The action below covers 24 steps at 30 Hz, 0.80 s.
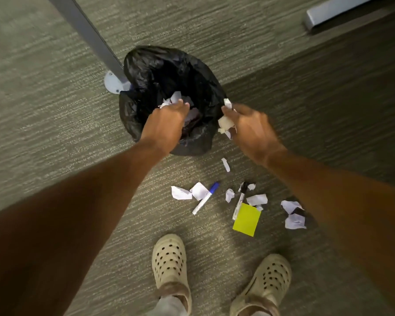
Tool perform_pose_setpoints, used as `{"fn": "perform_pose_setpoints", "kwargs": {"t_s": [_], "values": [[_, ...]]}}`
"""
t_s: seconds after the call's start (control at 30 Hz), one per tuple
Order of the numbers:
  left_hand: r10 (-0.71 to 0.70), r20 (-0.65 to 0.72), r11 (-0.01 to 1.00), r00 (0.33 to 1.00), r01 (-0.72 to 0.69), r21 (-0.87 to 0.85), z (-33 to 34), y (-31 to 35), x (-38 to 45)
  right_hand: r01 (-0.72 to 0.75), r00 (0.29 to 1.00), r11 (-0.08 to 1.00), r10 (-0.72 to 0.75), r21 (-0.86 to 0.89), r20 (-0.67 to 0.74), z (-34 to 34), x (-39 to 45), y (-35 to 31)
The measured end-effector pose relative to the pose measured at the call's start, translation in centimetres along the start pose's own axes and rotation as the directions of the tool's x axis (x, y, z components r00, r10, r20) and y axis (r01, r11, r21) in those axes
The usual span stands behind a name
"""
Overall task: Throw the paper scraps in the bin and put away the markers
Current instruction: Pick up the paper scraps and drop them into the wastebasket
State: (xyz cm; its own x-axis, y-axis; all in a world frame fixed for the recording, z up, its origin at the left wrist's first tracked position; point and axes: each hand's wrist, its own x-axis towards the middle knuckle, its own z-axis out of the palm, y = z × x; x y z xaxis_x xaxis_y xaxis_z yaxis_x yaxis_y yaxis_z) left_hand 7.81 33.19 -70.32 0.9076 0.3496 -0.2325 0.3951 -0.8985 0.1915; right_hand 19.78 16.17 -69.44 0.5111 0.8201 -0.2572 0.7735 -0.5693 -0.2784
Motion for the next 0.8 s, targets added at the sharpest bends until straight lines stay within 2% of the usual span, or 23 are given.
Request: {"fn": "perform_pose_setpoints", "kwargs": {"t_s": [0.1, 0.2, 0.3, 0.6, 0.73, 0.8], "values": [[-0.04, 0.143, 0.999, 0.989, 0.04, 0.003, 2.1, -1.6, -0.2, 0.043, 0.998, 0.996, -0.046, -0.076, -0.033, 0.1, 1.6, -1.4], [-0.061, 0.172, 0.997, 0.983, 0.052, 0.059, 3.0, -2.2, -0.6, 0.061, 0.995, 0.993, -0.069, -0.096, -0.074, -0.1, 3.1, -2.6], [-0.067, 0.212, 0.998, 0.975, 0.061, 0.033, 3.3, -2.2, -1.0, 0.097, 0.991, 0.989, -0.106, -0.112, -0.083, -0.1, 4.4, -4.3], [-0.04, 0.177, 0.994, 0.983, 0.021, 0.11, 4.0, -3.7, -4.0, 0.158, 0.977, 0.974, -0.178, -0.161, -0.12, -0.7, 10.1, -9.1], [0.002, 0.18, 0.99, 0.984, -0.027, 0.141, 4.1, -4.3, -4.8, 0.185, 0.978, 0.973, -0.196, -0.134, -0.069, 0.5, 10.9, -9.7], [0.009, 0.184, 0.988, 0.983, -0.037, 0.149, 4.1, -4.3, -4.9, 0.195, 0.981, 0.973, -0.195, -0.121, 0.011, 1.9, 10.7, -9.7]]}}
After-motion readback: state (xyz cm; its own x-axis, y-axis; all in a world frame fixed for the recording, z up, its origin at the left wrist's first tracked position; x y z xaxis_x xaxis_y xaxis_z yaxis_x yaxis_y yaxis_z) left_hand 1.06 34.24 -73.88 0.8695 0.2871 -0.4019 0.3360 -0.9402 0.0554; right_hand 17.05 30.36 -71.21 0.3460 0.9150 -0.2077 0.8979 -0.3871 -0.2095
